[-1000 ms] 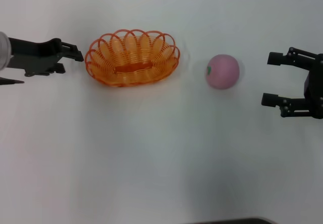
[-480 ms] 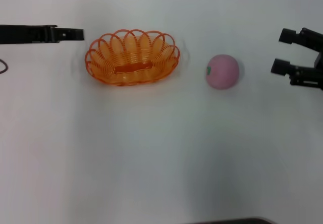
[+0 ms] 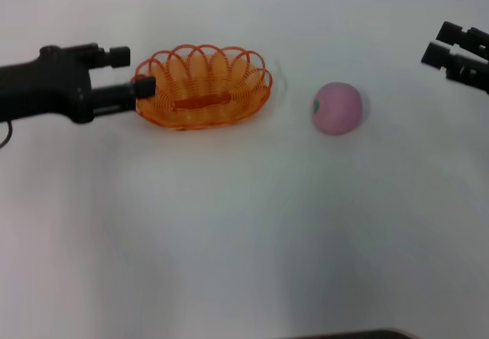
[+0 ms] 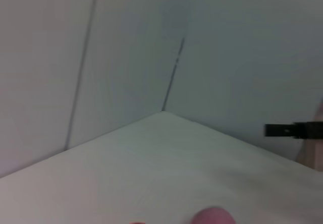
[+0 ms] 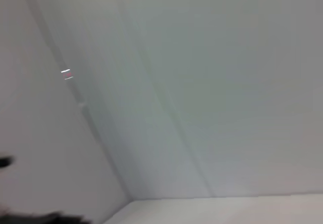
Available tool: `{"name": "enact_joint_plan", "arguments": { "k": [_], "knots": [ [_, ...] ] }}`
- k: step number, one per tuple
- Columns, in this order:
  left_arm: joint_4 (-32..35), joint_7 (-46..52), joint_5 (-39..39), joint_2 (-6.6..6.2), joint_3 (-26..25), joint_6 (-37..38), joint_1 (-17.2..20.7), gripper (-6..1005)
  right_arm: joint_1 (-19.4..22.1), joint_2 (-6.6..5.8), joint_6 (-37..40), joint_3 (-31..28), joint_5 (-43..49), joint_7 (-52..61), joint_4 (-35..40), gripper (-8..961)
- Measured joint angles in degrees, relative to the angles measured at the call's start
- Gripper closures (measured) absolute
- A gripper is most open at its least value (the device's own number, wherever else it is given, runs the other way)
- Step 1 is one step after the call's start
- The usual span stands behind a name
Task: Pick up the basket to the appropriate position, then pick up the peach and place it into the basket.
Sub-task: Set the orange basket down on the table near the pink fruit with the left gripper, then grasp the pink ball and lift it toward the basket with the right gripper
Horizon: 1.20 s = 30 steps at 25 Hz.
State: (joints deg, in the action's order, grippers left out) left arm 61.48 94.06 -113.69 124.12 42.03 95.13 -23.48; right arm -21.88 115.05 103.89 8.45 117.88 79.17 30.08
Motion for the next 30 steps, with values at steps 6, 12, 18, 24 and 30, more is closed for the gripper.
{"name": "enact_joint_plan", "arguments": {
  "k": [6,12,18,24,30],
  "knots": [
    [-7.1,-11.5,-1.7,-0.02,-1.3,0.7,0.9,294,0.1,0.0,-4.2,-1.1,-0.7,3.5,-0.8,15],
    [-12.1,-15.8,-2.2,0.01,-1.4,0.3,1.4,116,-0.8,-1.43,-4.2,-0.6,-2.5,6.6,-0.3,15],
    [-14.1,-16.7,-2.2,-0.01,-1.4,0.4,1.2,115,-4.3,-5.59,-2.1,5.1,-2.0,18.6,5.8,15],
    [-14.2,-16.8,-1.9,-0.02,-1.4,0.3,1.0,114,-7.1,-6.77,1.4,15.6,-1.1,32.8,26.0,15],
    [-14.1,-16.6,-1.7,-0.02,-1.5,0.2,1.0,114,-12.4,-6.36,8.8,18.5,9.8,40.0,42.6,15]
  ]
}}
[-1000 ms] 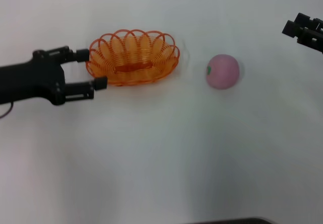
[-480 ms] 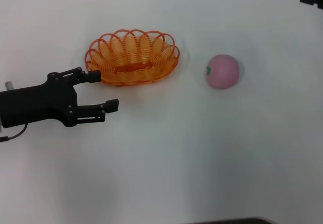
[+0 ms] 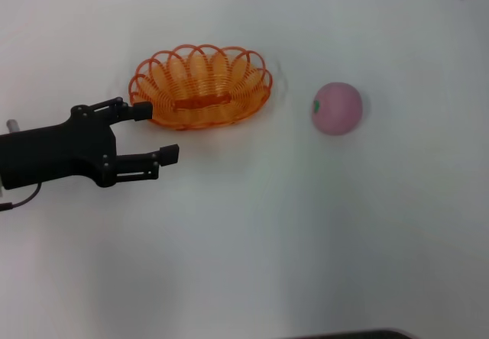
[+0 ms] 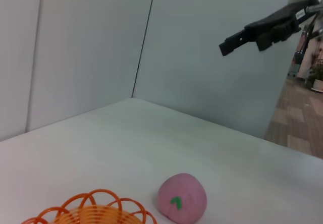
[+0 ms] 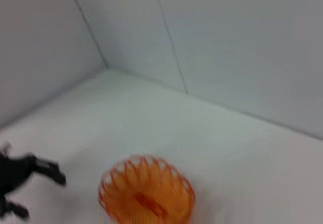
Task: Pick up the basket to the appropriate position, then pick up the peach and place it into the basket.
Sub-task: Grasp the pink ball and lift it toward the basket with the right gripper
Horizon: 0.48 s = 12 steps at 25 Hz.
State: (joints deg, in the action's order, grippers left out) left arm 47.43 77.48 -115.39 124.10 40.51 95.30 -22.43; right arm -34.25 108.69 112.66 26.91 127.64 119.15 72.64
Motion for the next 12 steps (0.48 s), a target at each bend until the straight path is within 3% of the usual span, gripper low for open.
{"name": "enact_joint_plan", "arguments": {
  "k": [3,12],
  "knots": [
    [0.0,0.2,0.0,0.0,-0.4,-0.3,0.0,114,-1.5,0.38,1.0,3.3,5.2,1.3,3.8,15],
    [0.3,1.6,0.2,0.01,-0.6,-0.2,-0.1,114,-4.5,2.53,-0.6,13.8,16.0,1.9,2.5,14]
  ]
}}
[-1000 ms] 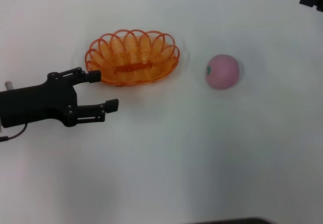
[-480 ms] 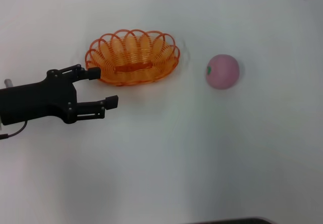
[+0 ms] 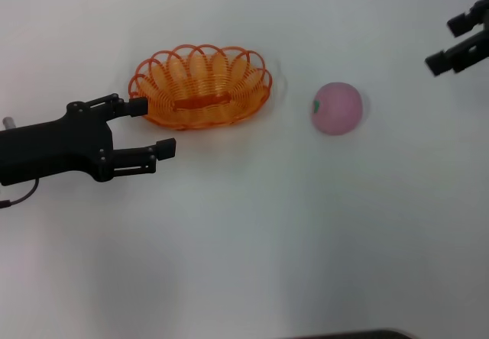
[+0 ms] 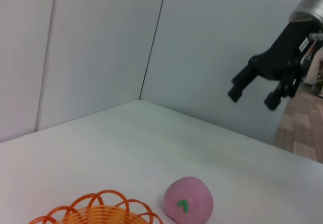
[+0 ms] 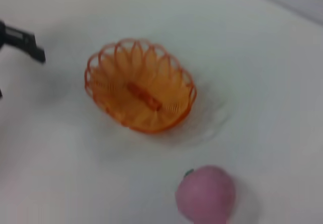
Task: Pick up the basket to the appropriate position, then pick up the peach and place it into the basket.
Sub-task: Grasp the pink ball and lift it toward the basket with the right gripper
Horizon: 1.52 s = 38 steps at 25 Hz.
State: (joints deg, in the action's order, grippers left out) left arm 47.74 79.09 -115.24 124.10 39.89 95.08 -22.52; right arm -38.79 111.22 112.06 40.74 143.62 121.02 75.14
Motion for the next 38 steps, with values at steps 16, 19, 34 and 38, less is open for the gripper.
{"name": "enact_joint_plan", "arguments": {
  "k": [16,19,34,38],
  "knots": [
    [-0.5,0.1,0.0,0.0,0.0,0.2,-0.2,114,-2.3,1.26,-3.0,5.0,4.5,-0.1,-3.2,14],
    [-0.5,0.1,0.0,0.0,0.0,0.2,-0.2,114,-2.3,1.38,-4.5,5.6,4.5,-0.5,-4.9,14],
    [-2.0,0.1,-0.4,0.0,0.3,-1.2,-0.7,113,-4.3,4.46,-23.5,14.5,4.6,-2.9,-22.1,15],
    [-2.0,0.1,-0.5,0.0,0.5,-1.2,-0.8,113,-4.9,5.57,-29.6,17.4,4.6,-2.9,-26.1,17]
  ]
}}
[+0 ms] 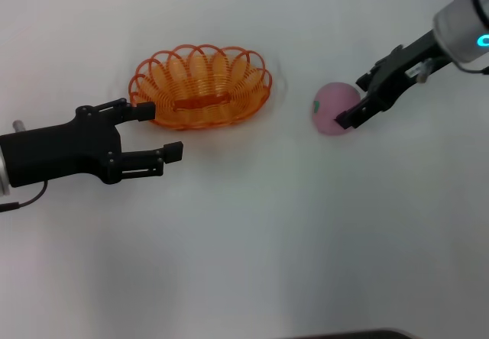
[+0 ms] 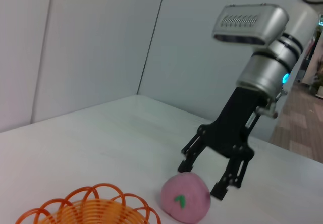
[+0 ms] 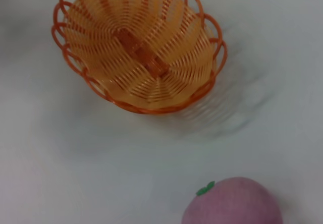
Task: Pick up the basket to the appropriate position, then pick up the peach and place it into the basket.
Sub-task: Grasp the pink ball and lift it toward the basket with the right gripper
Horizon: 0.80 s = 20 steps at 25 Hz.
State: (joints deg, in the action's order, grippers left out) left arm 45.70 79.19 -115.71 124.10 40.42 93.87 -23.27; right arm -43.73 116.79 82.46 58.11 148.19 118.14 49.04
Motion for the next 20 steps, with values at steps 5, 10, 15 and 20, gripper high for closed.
{"name": "enact_joint_plan", "arguments": {
  "k": [5,10,15,20],
  "knots": [
    [-0.5,-0.1,0.0,-0.03,0.0,-0.1,0.1,113,-0.8,0.57,-3.8,1.9,0.0,0.0,-3.1,30],
    [-1.2,-0.3,-0.1,-0.09,0.0,-0.7,0.0,113,-1.1,0.86,-4.9,2.7,0.0,-0.1,-4.4,42],
    [-1.3,-0.3,-0.1,-0.09,0.0,-1.0,0.0,113,-1.2,0.89,-5.2,2.7,0.0,-0.1,-4.4,54],
    [-1.4,-0.3,-0.1,-0.09,0.1,-1.2,0.0,113,-1.2,0.9,-5.4,2.7,0.0,-0.1,-4.5,67]
  ]
}}
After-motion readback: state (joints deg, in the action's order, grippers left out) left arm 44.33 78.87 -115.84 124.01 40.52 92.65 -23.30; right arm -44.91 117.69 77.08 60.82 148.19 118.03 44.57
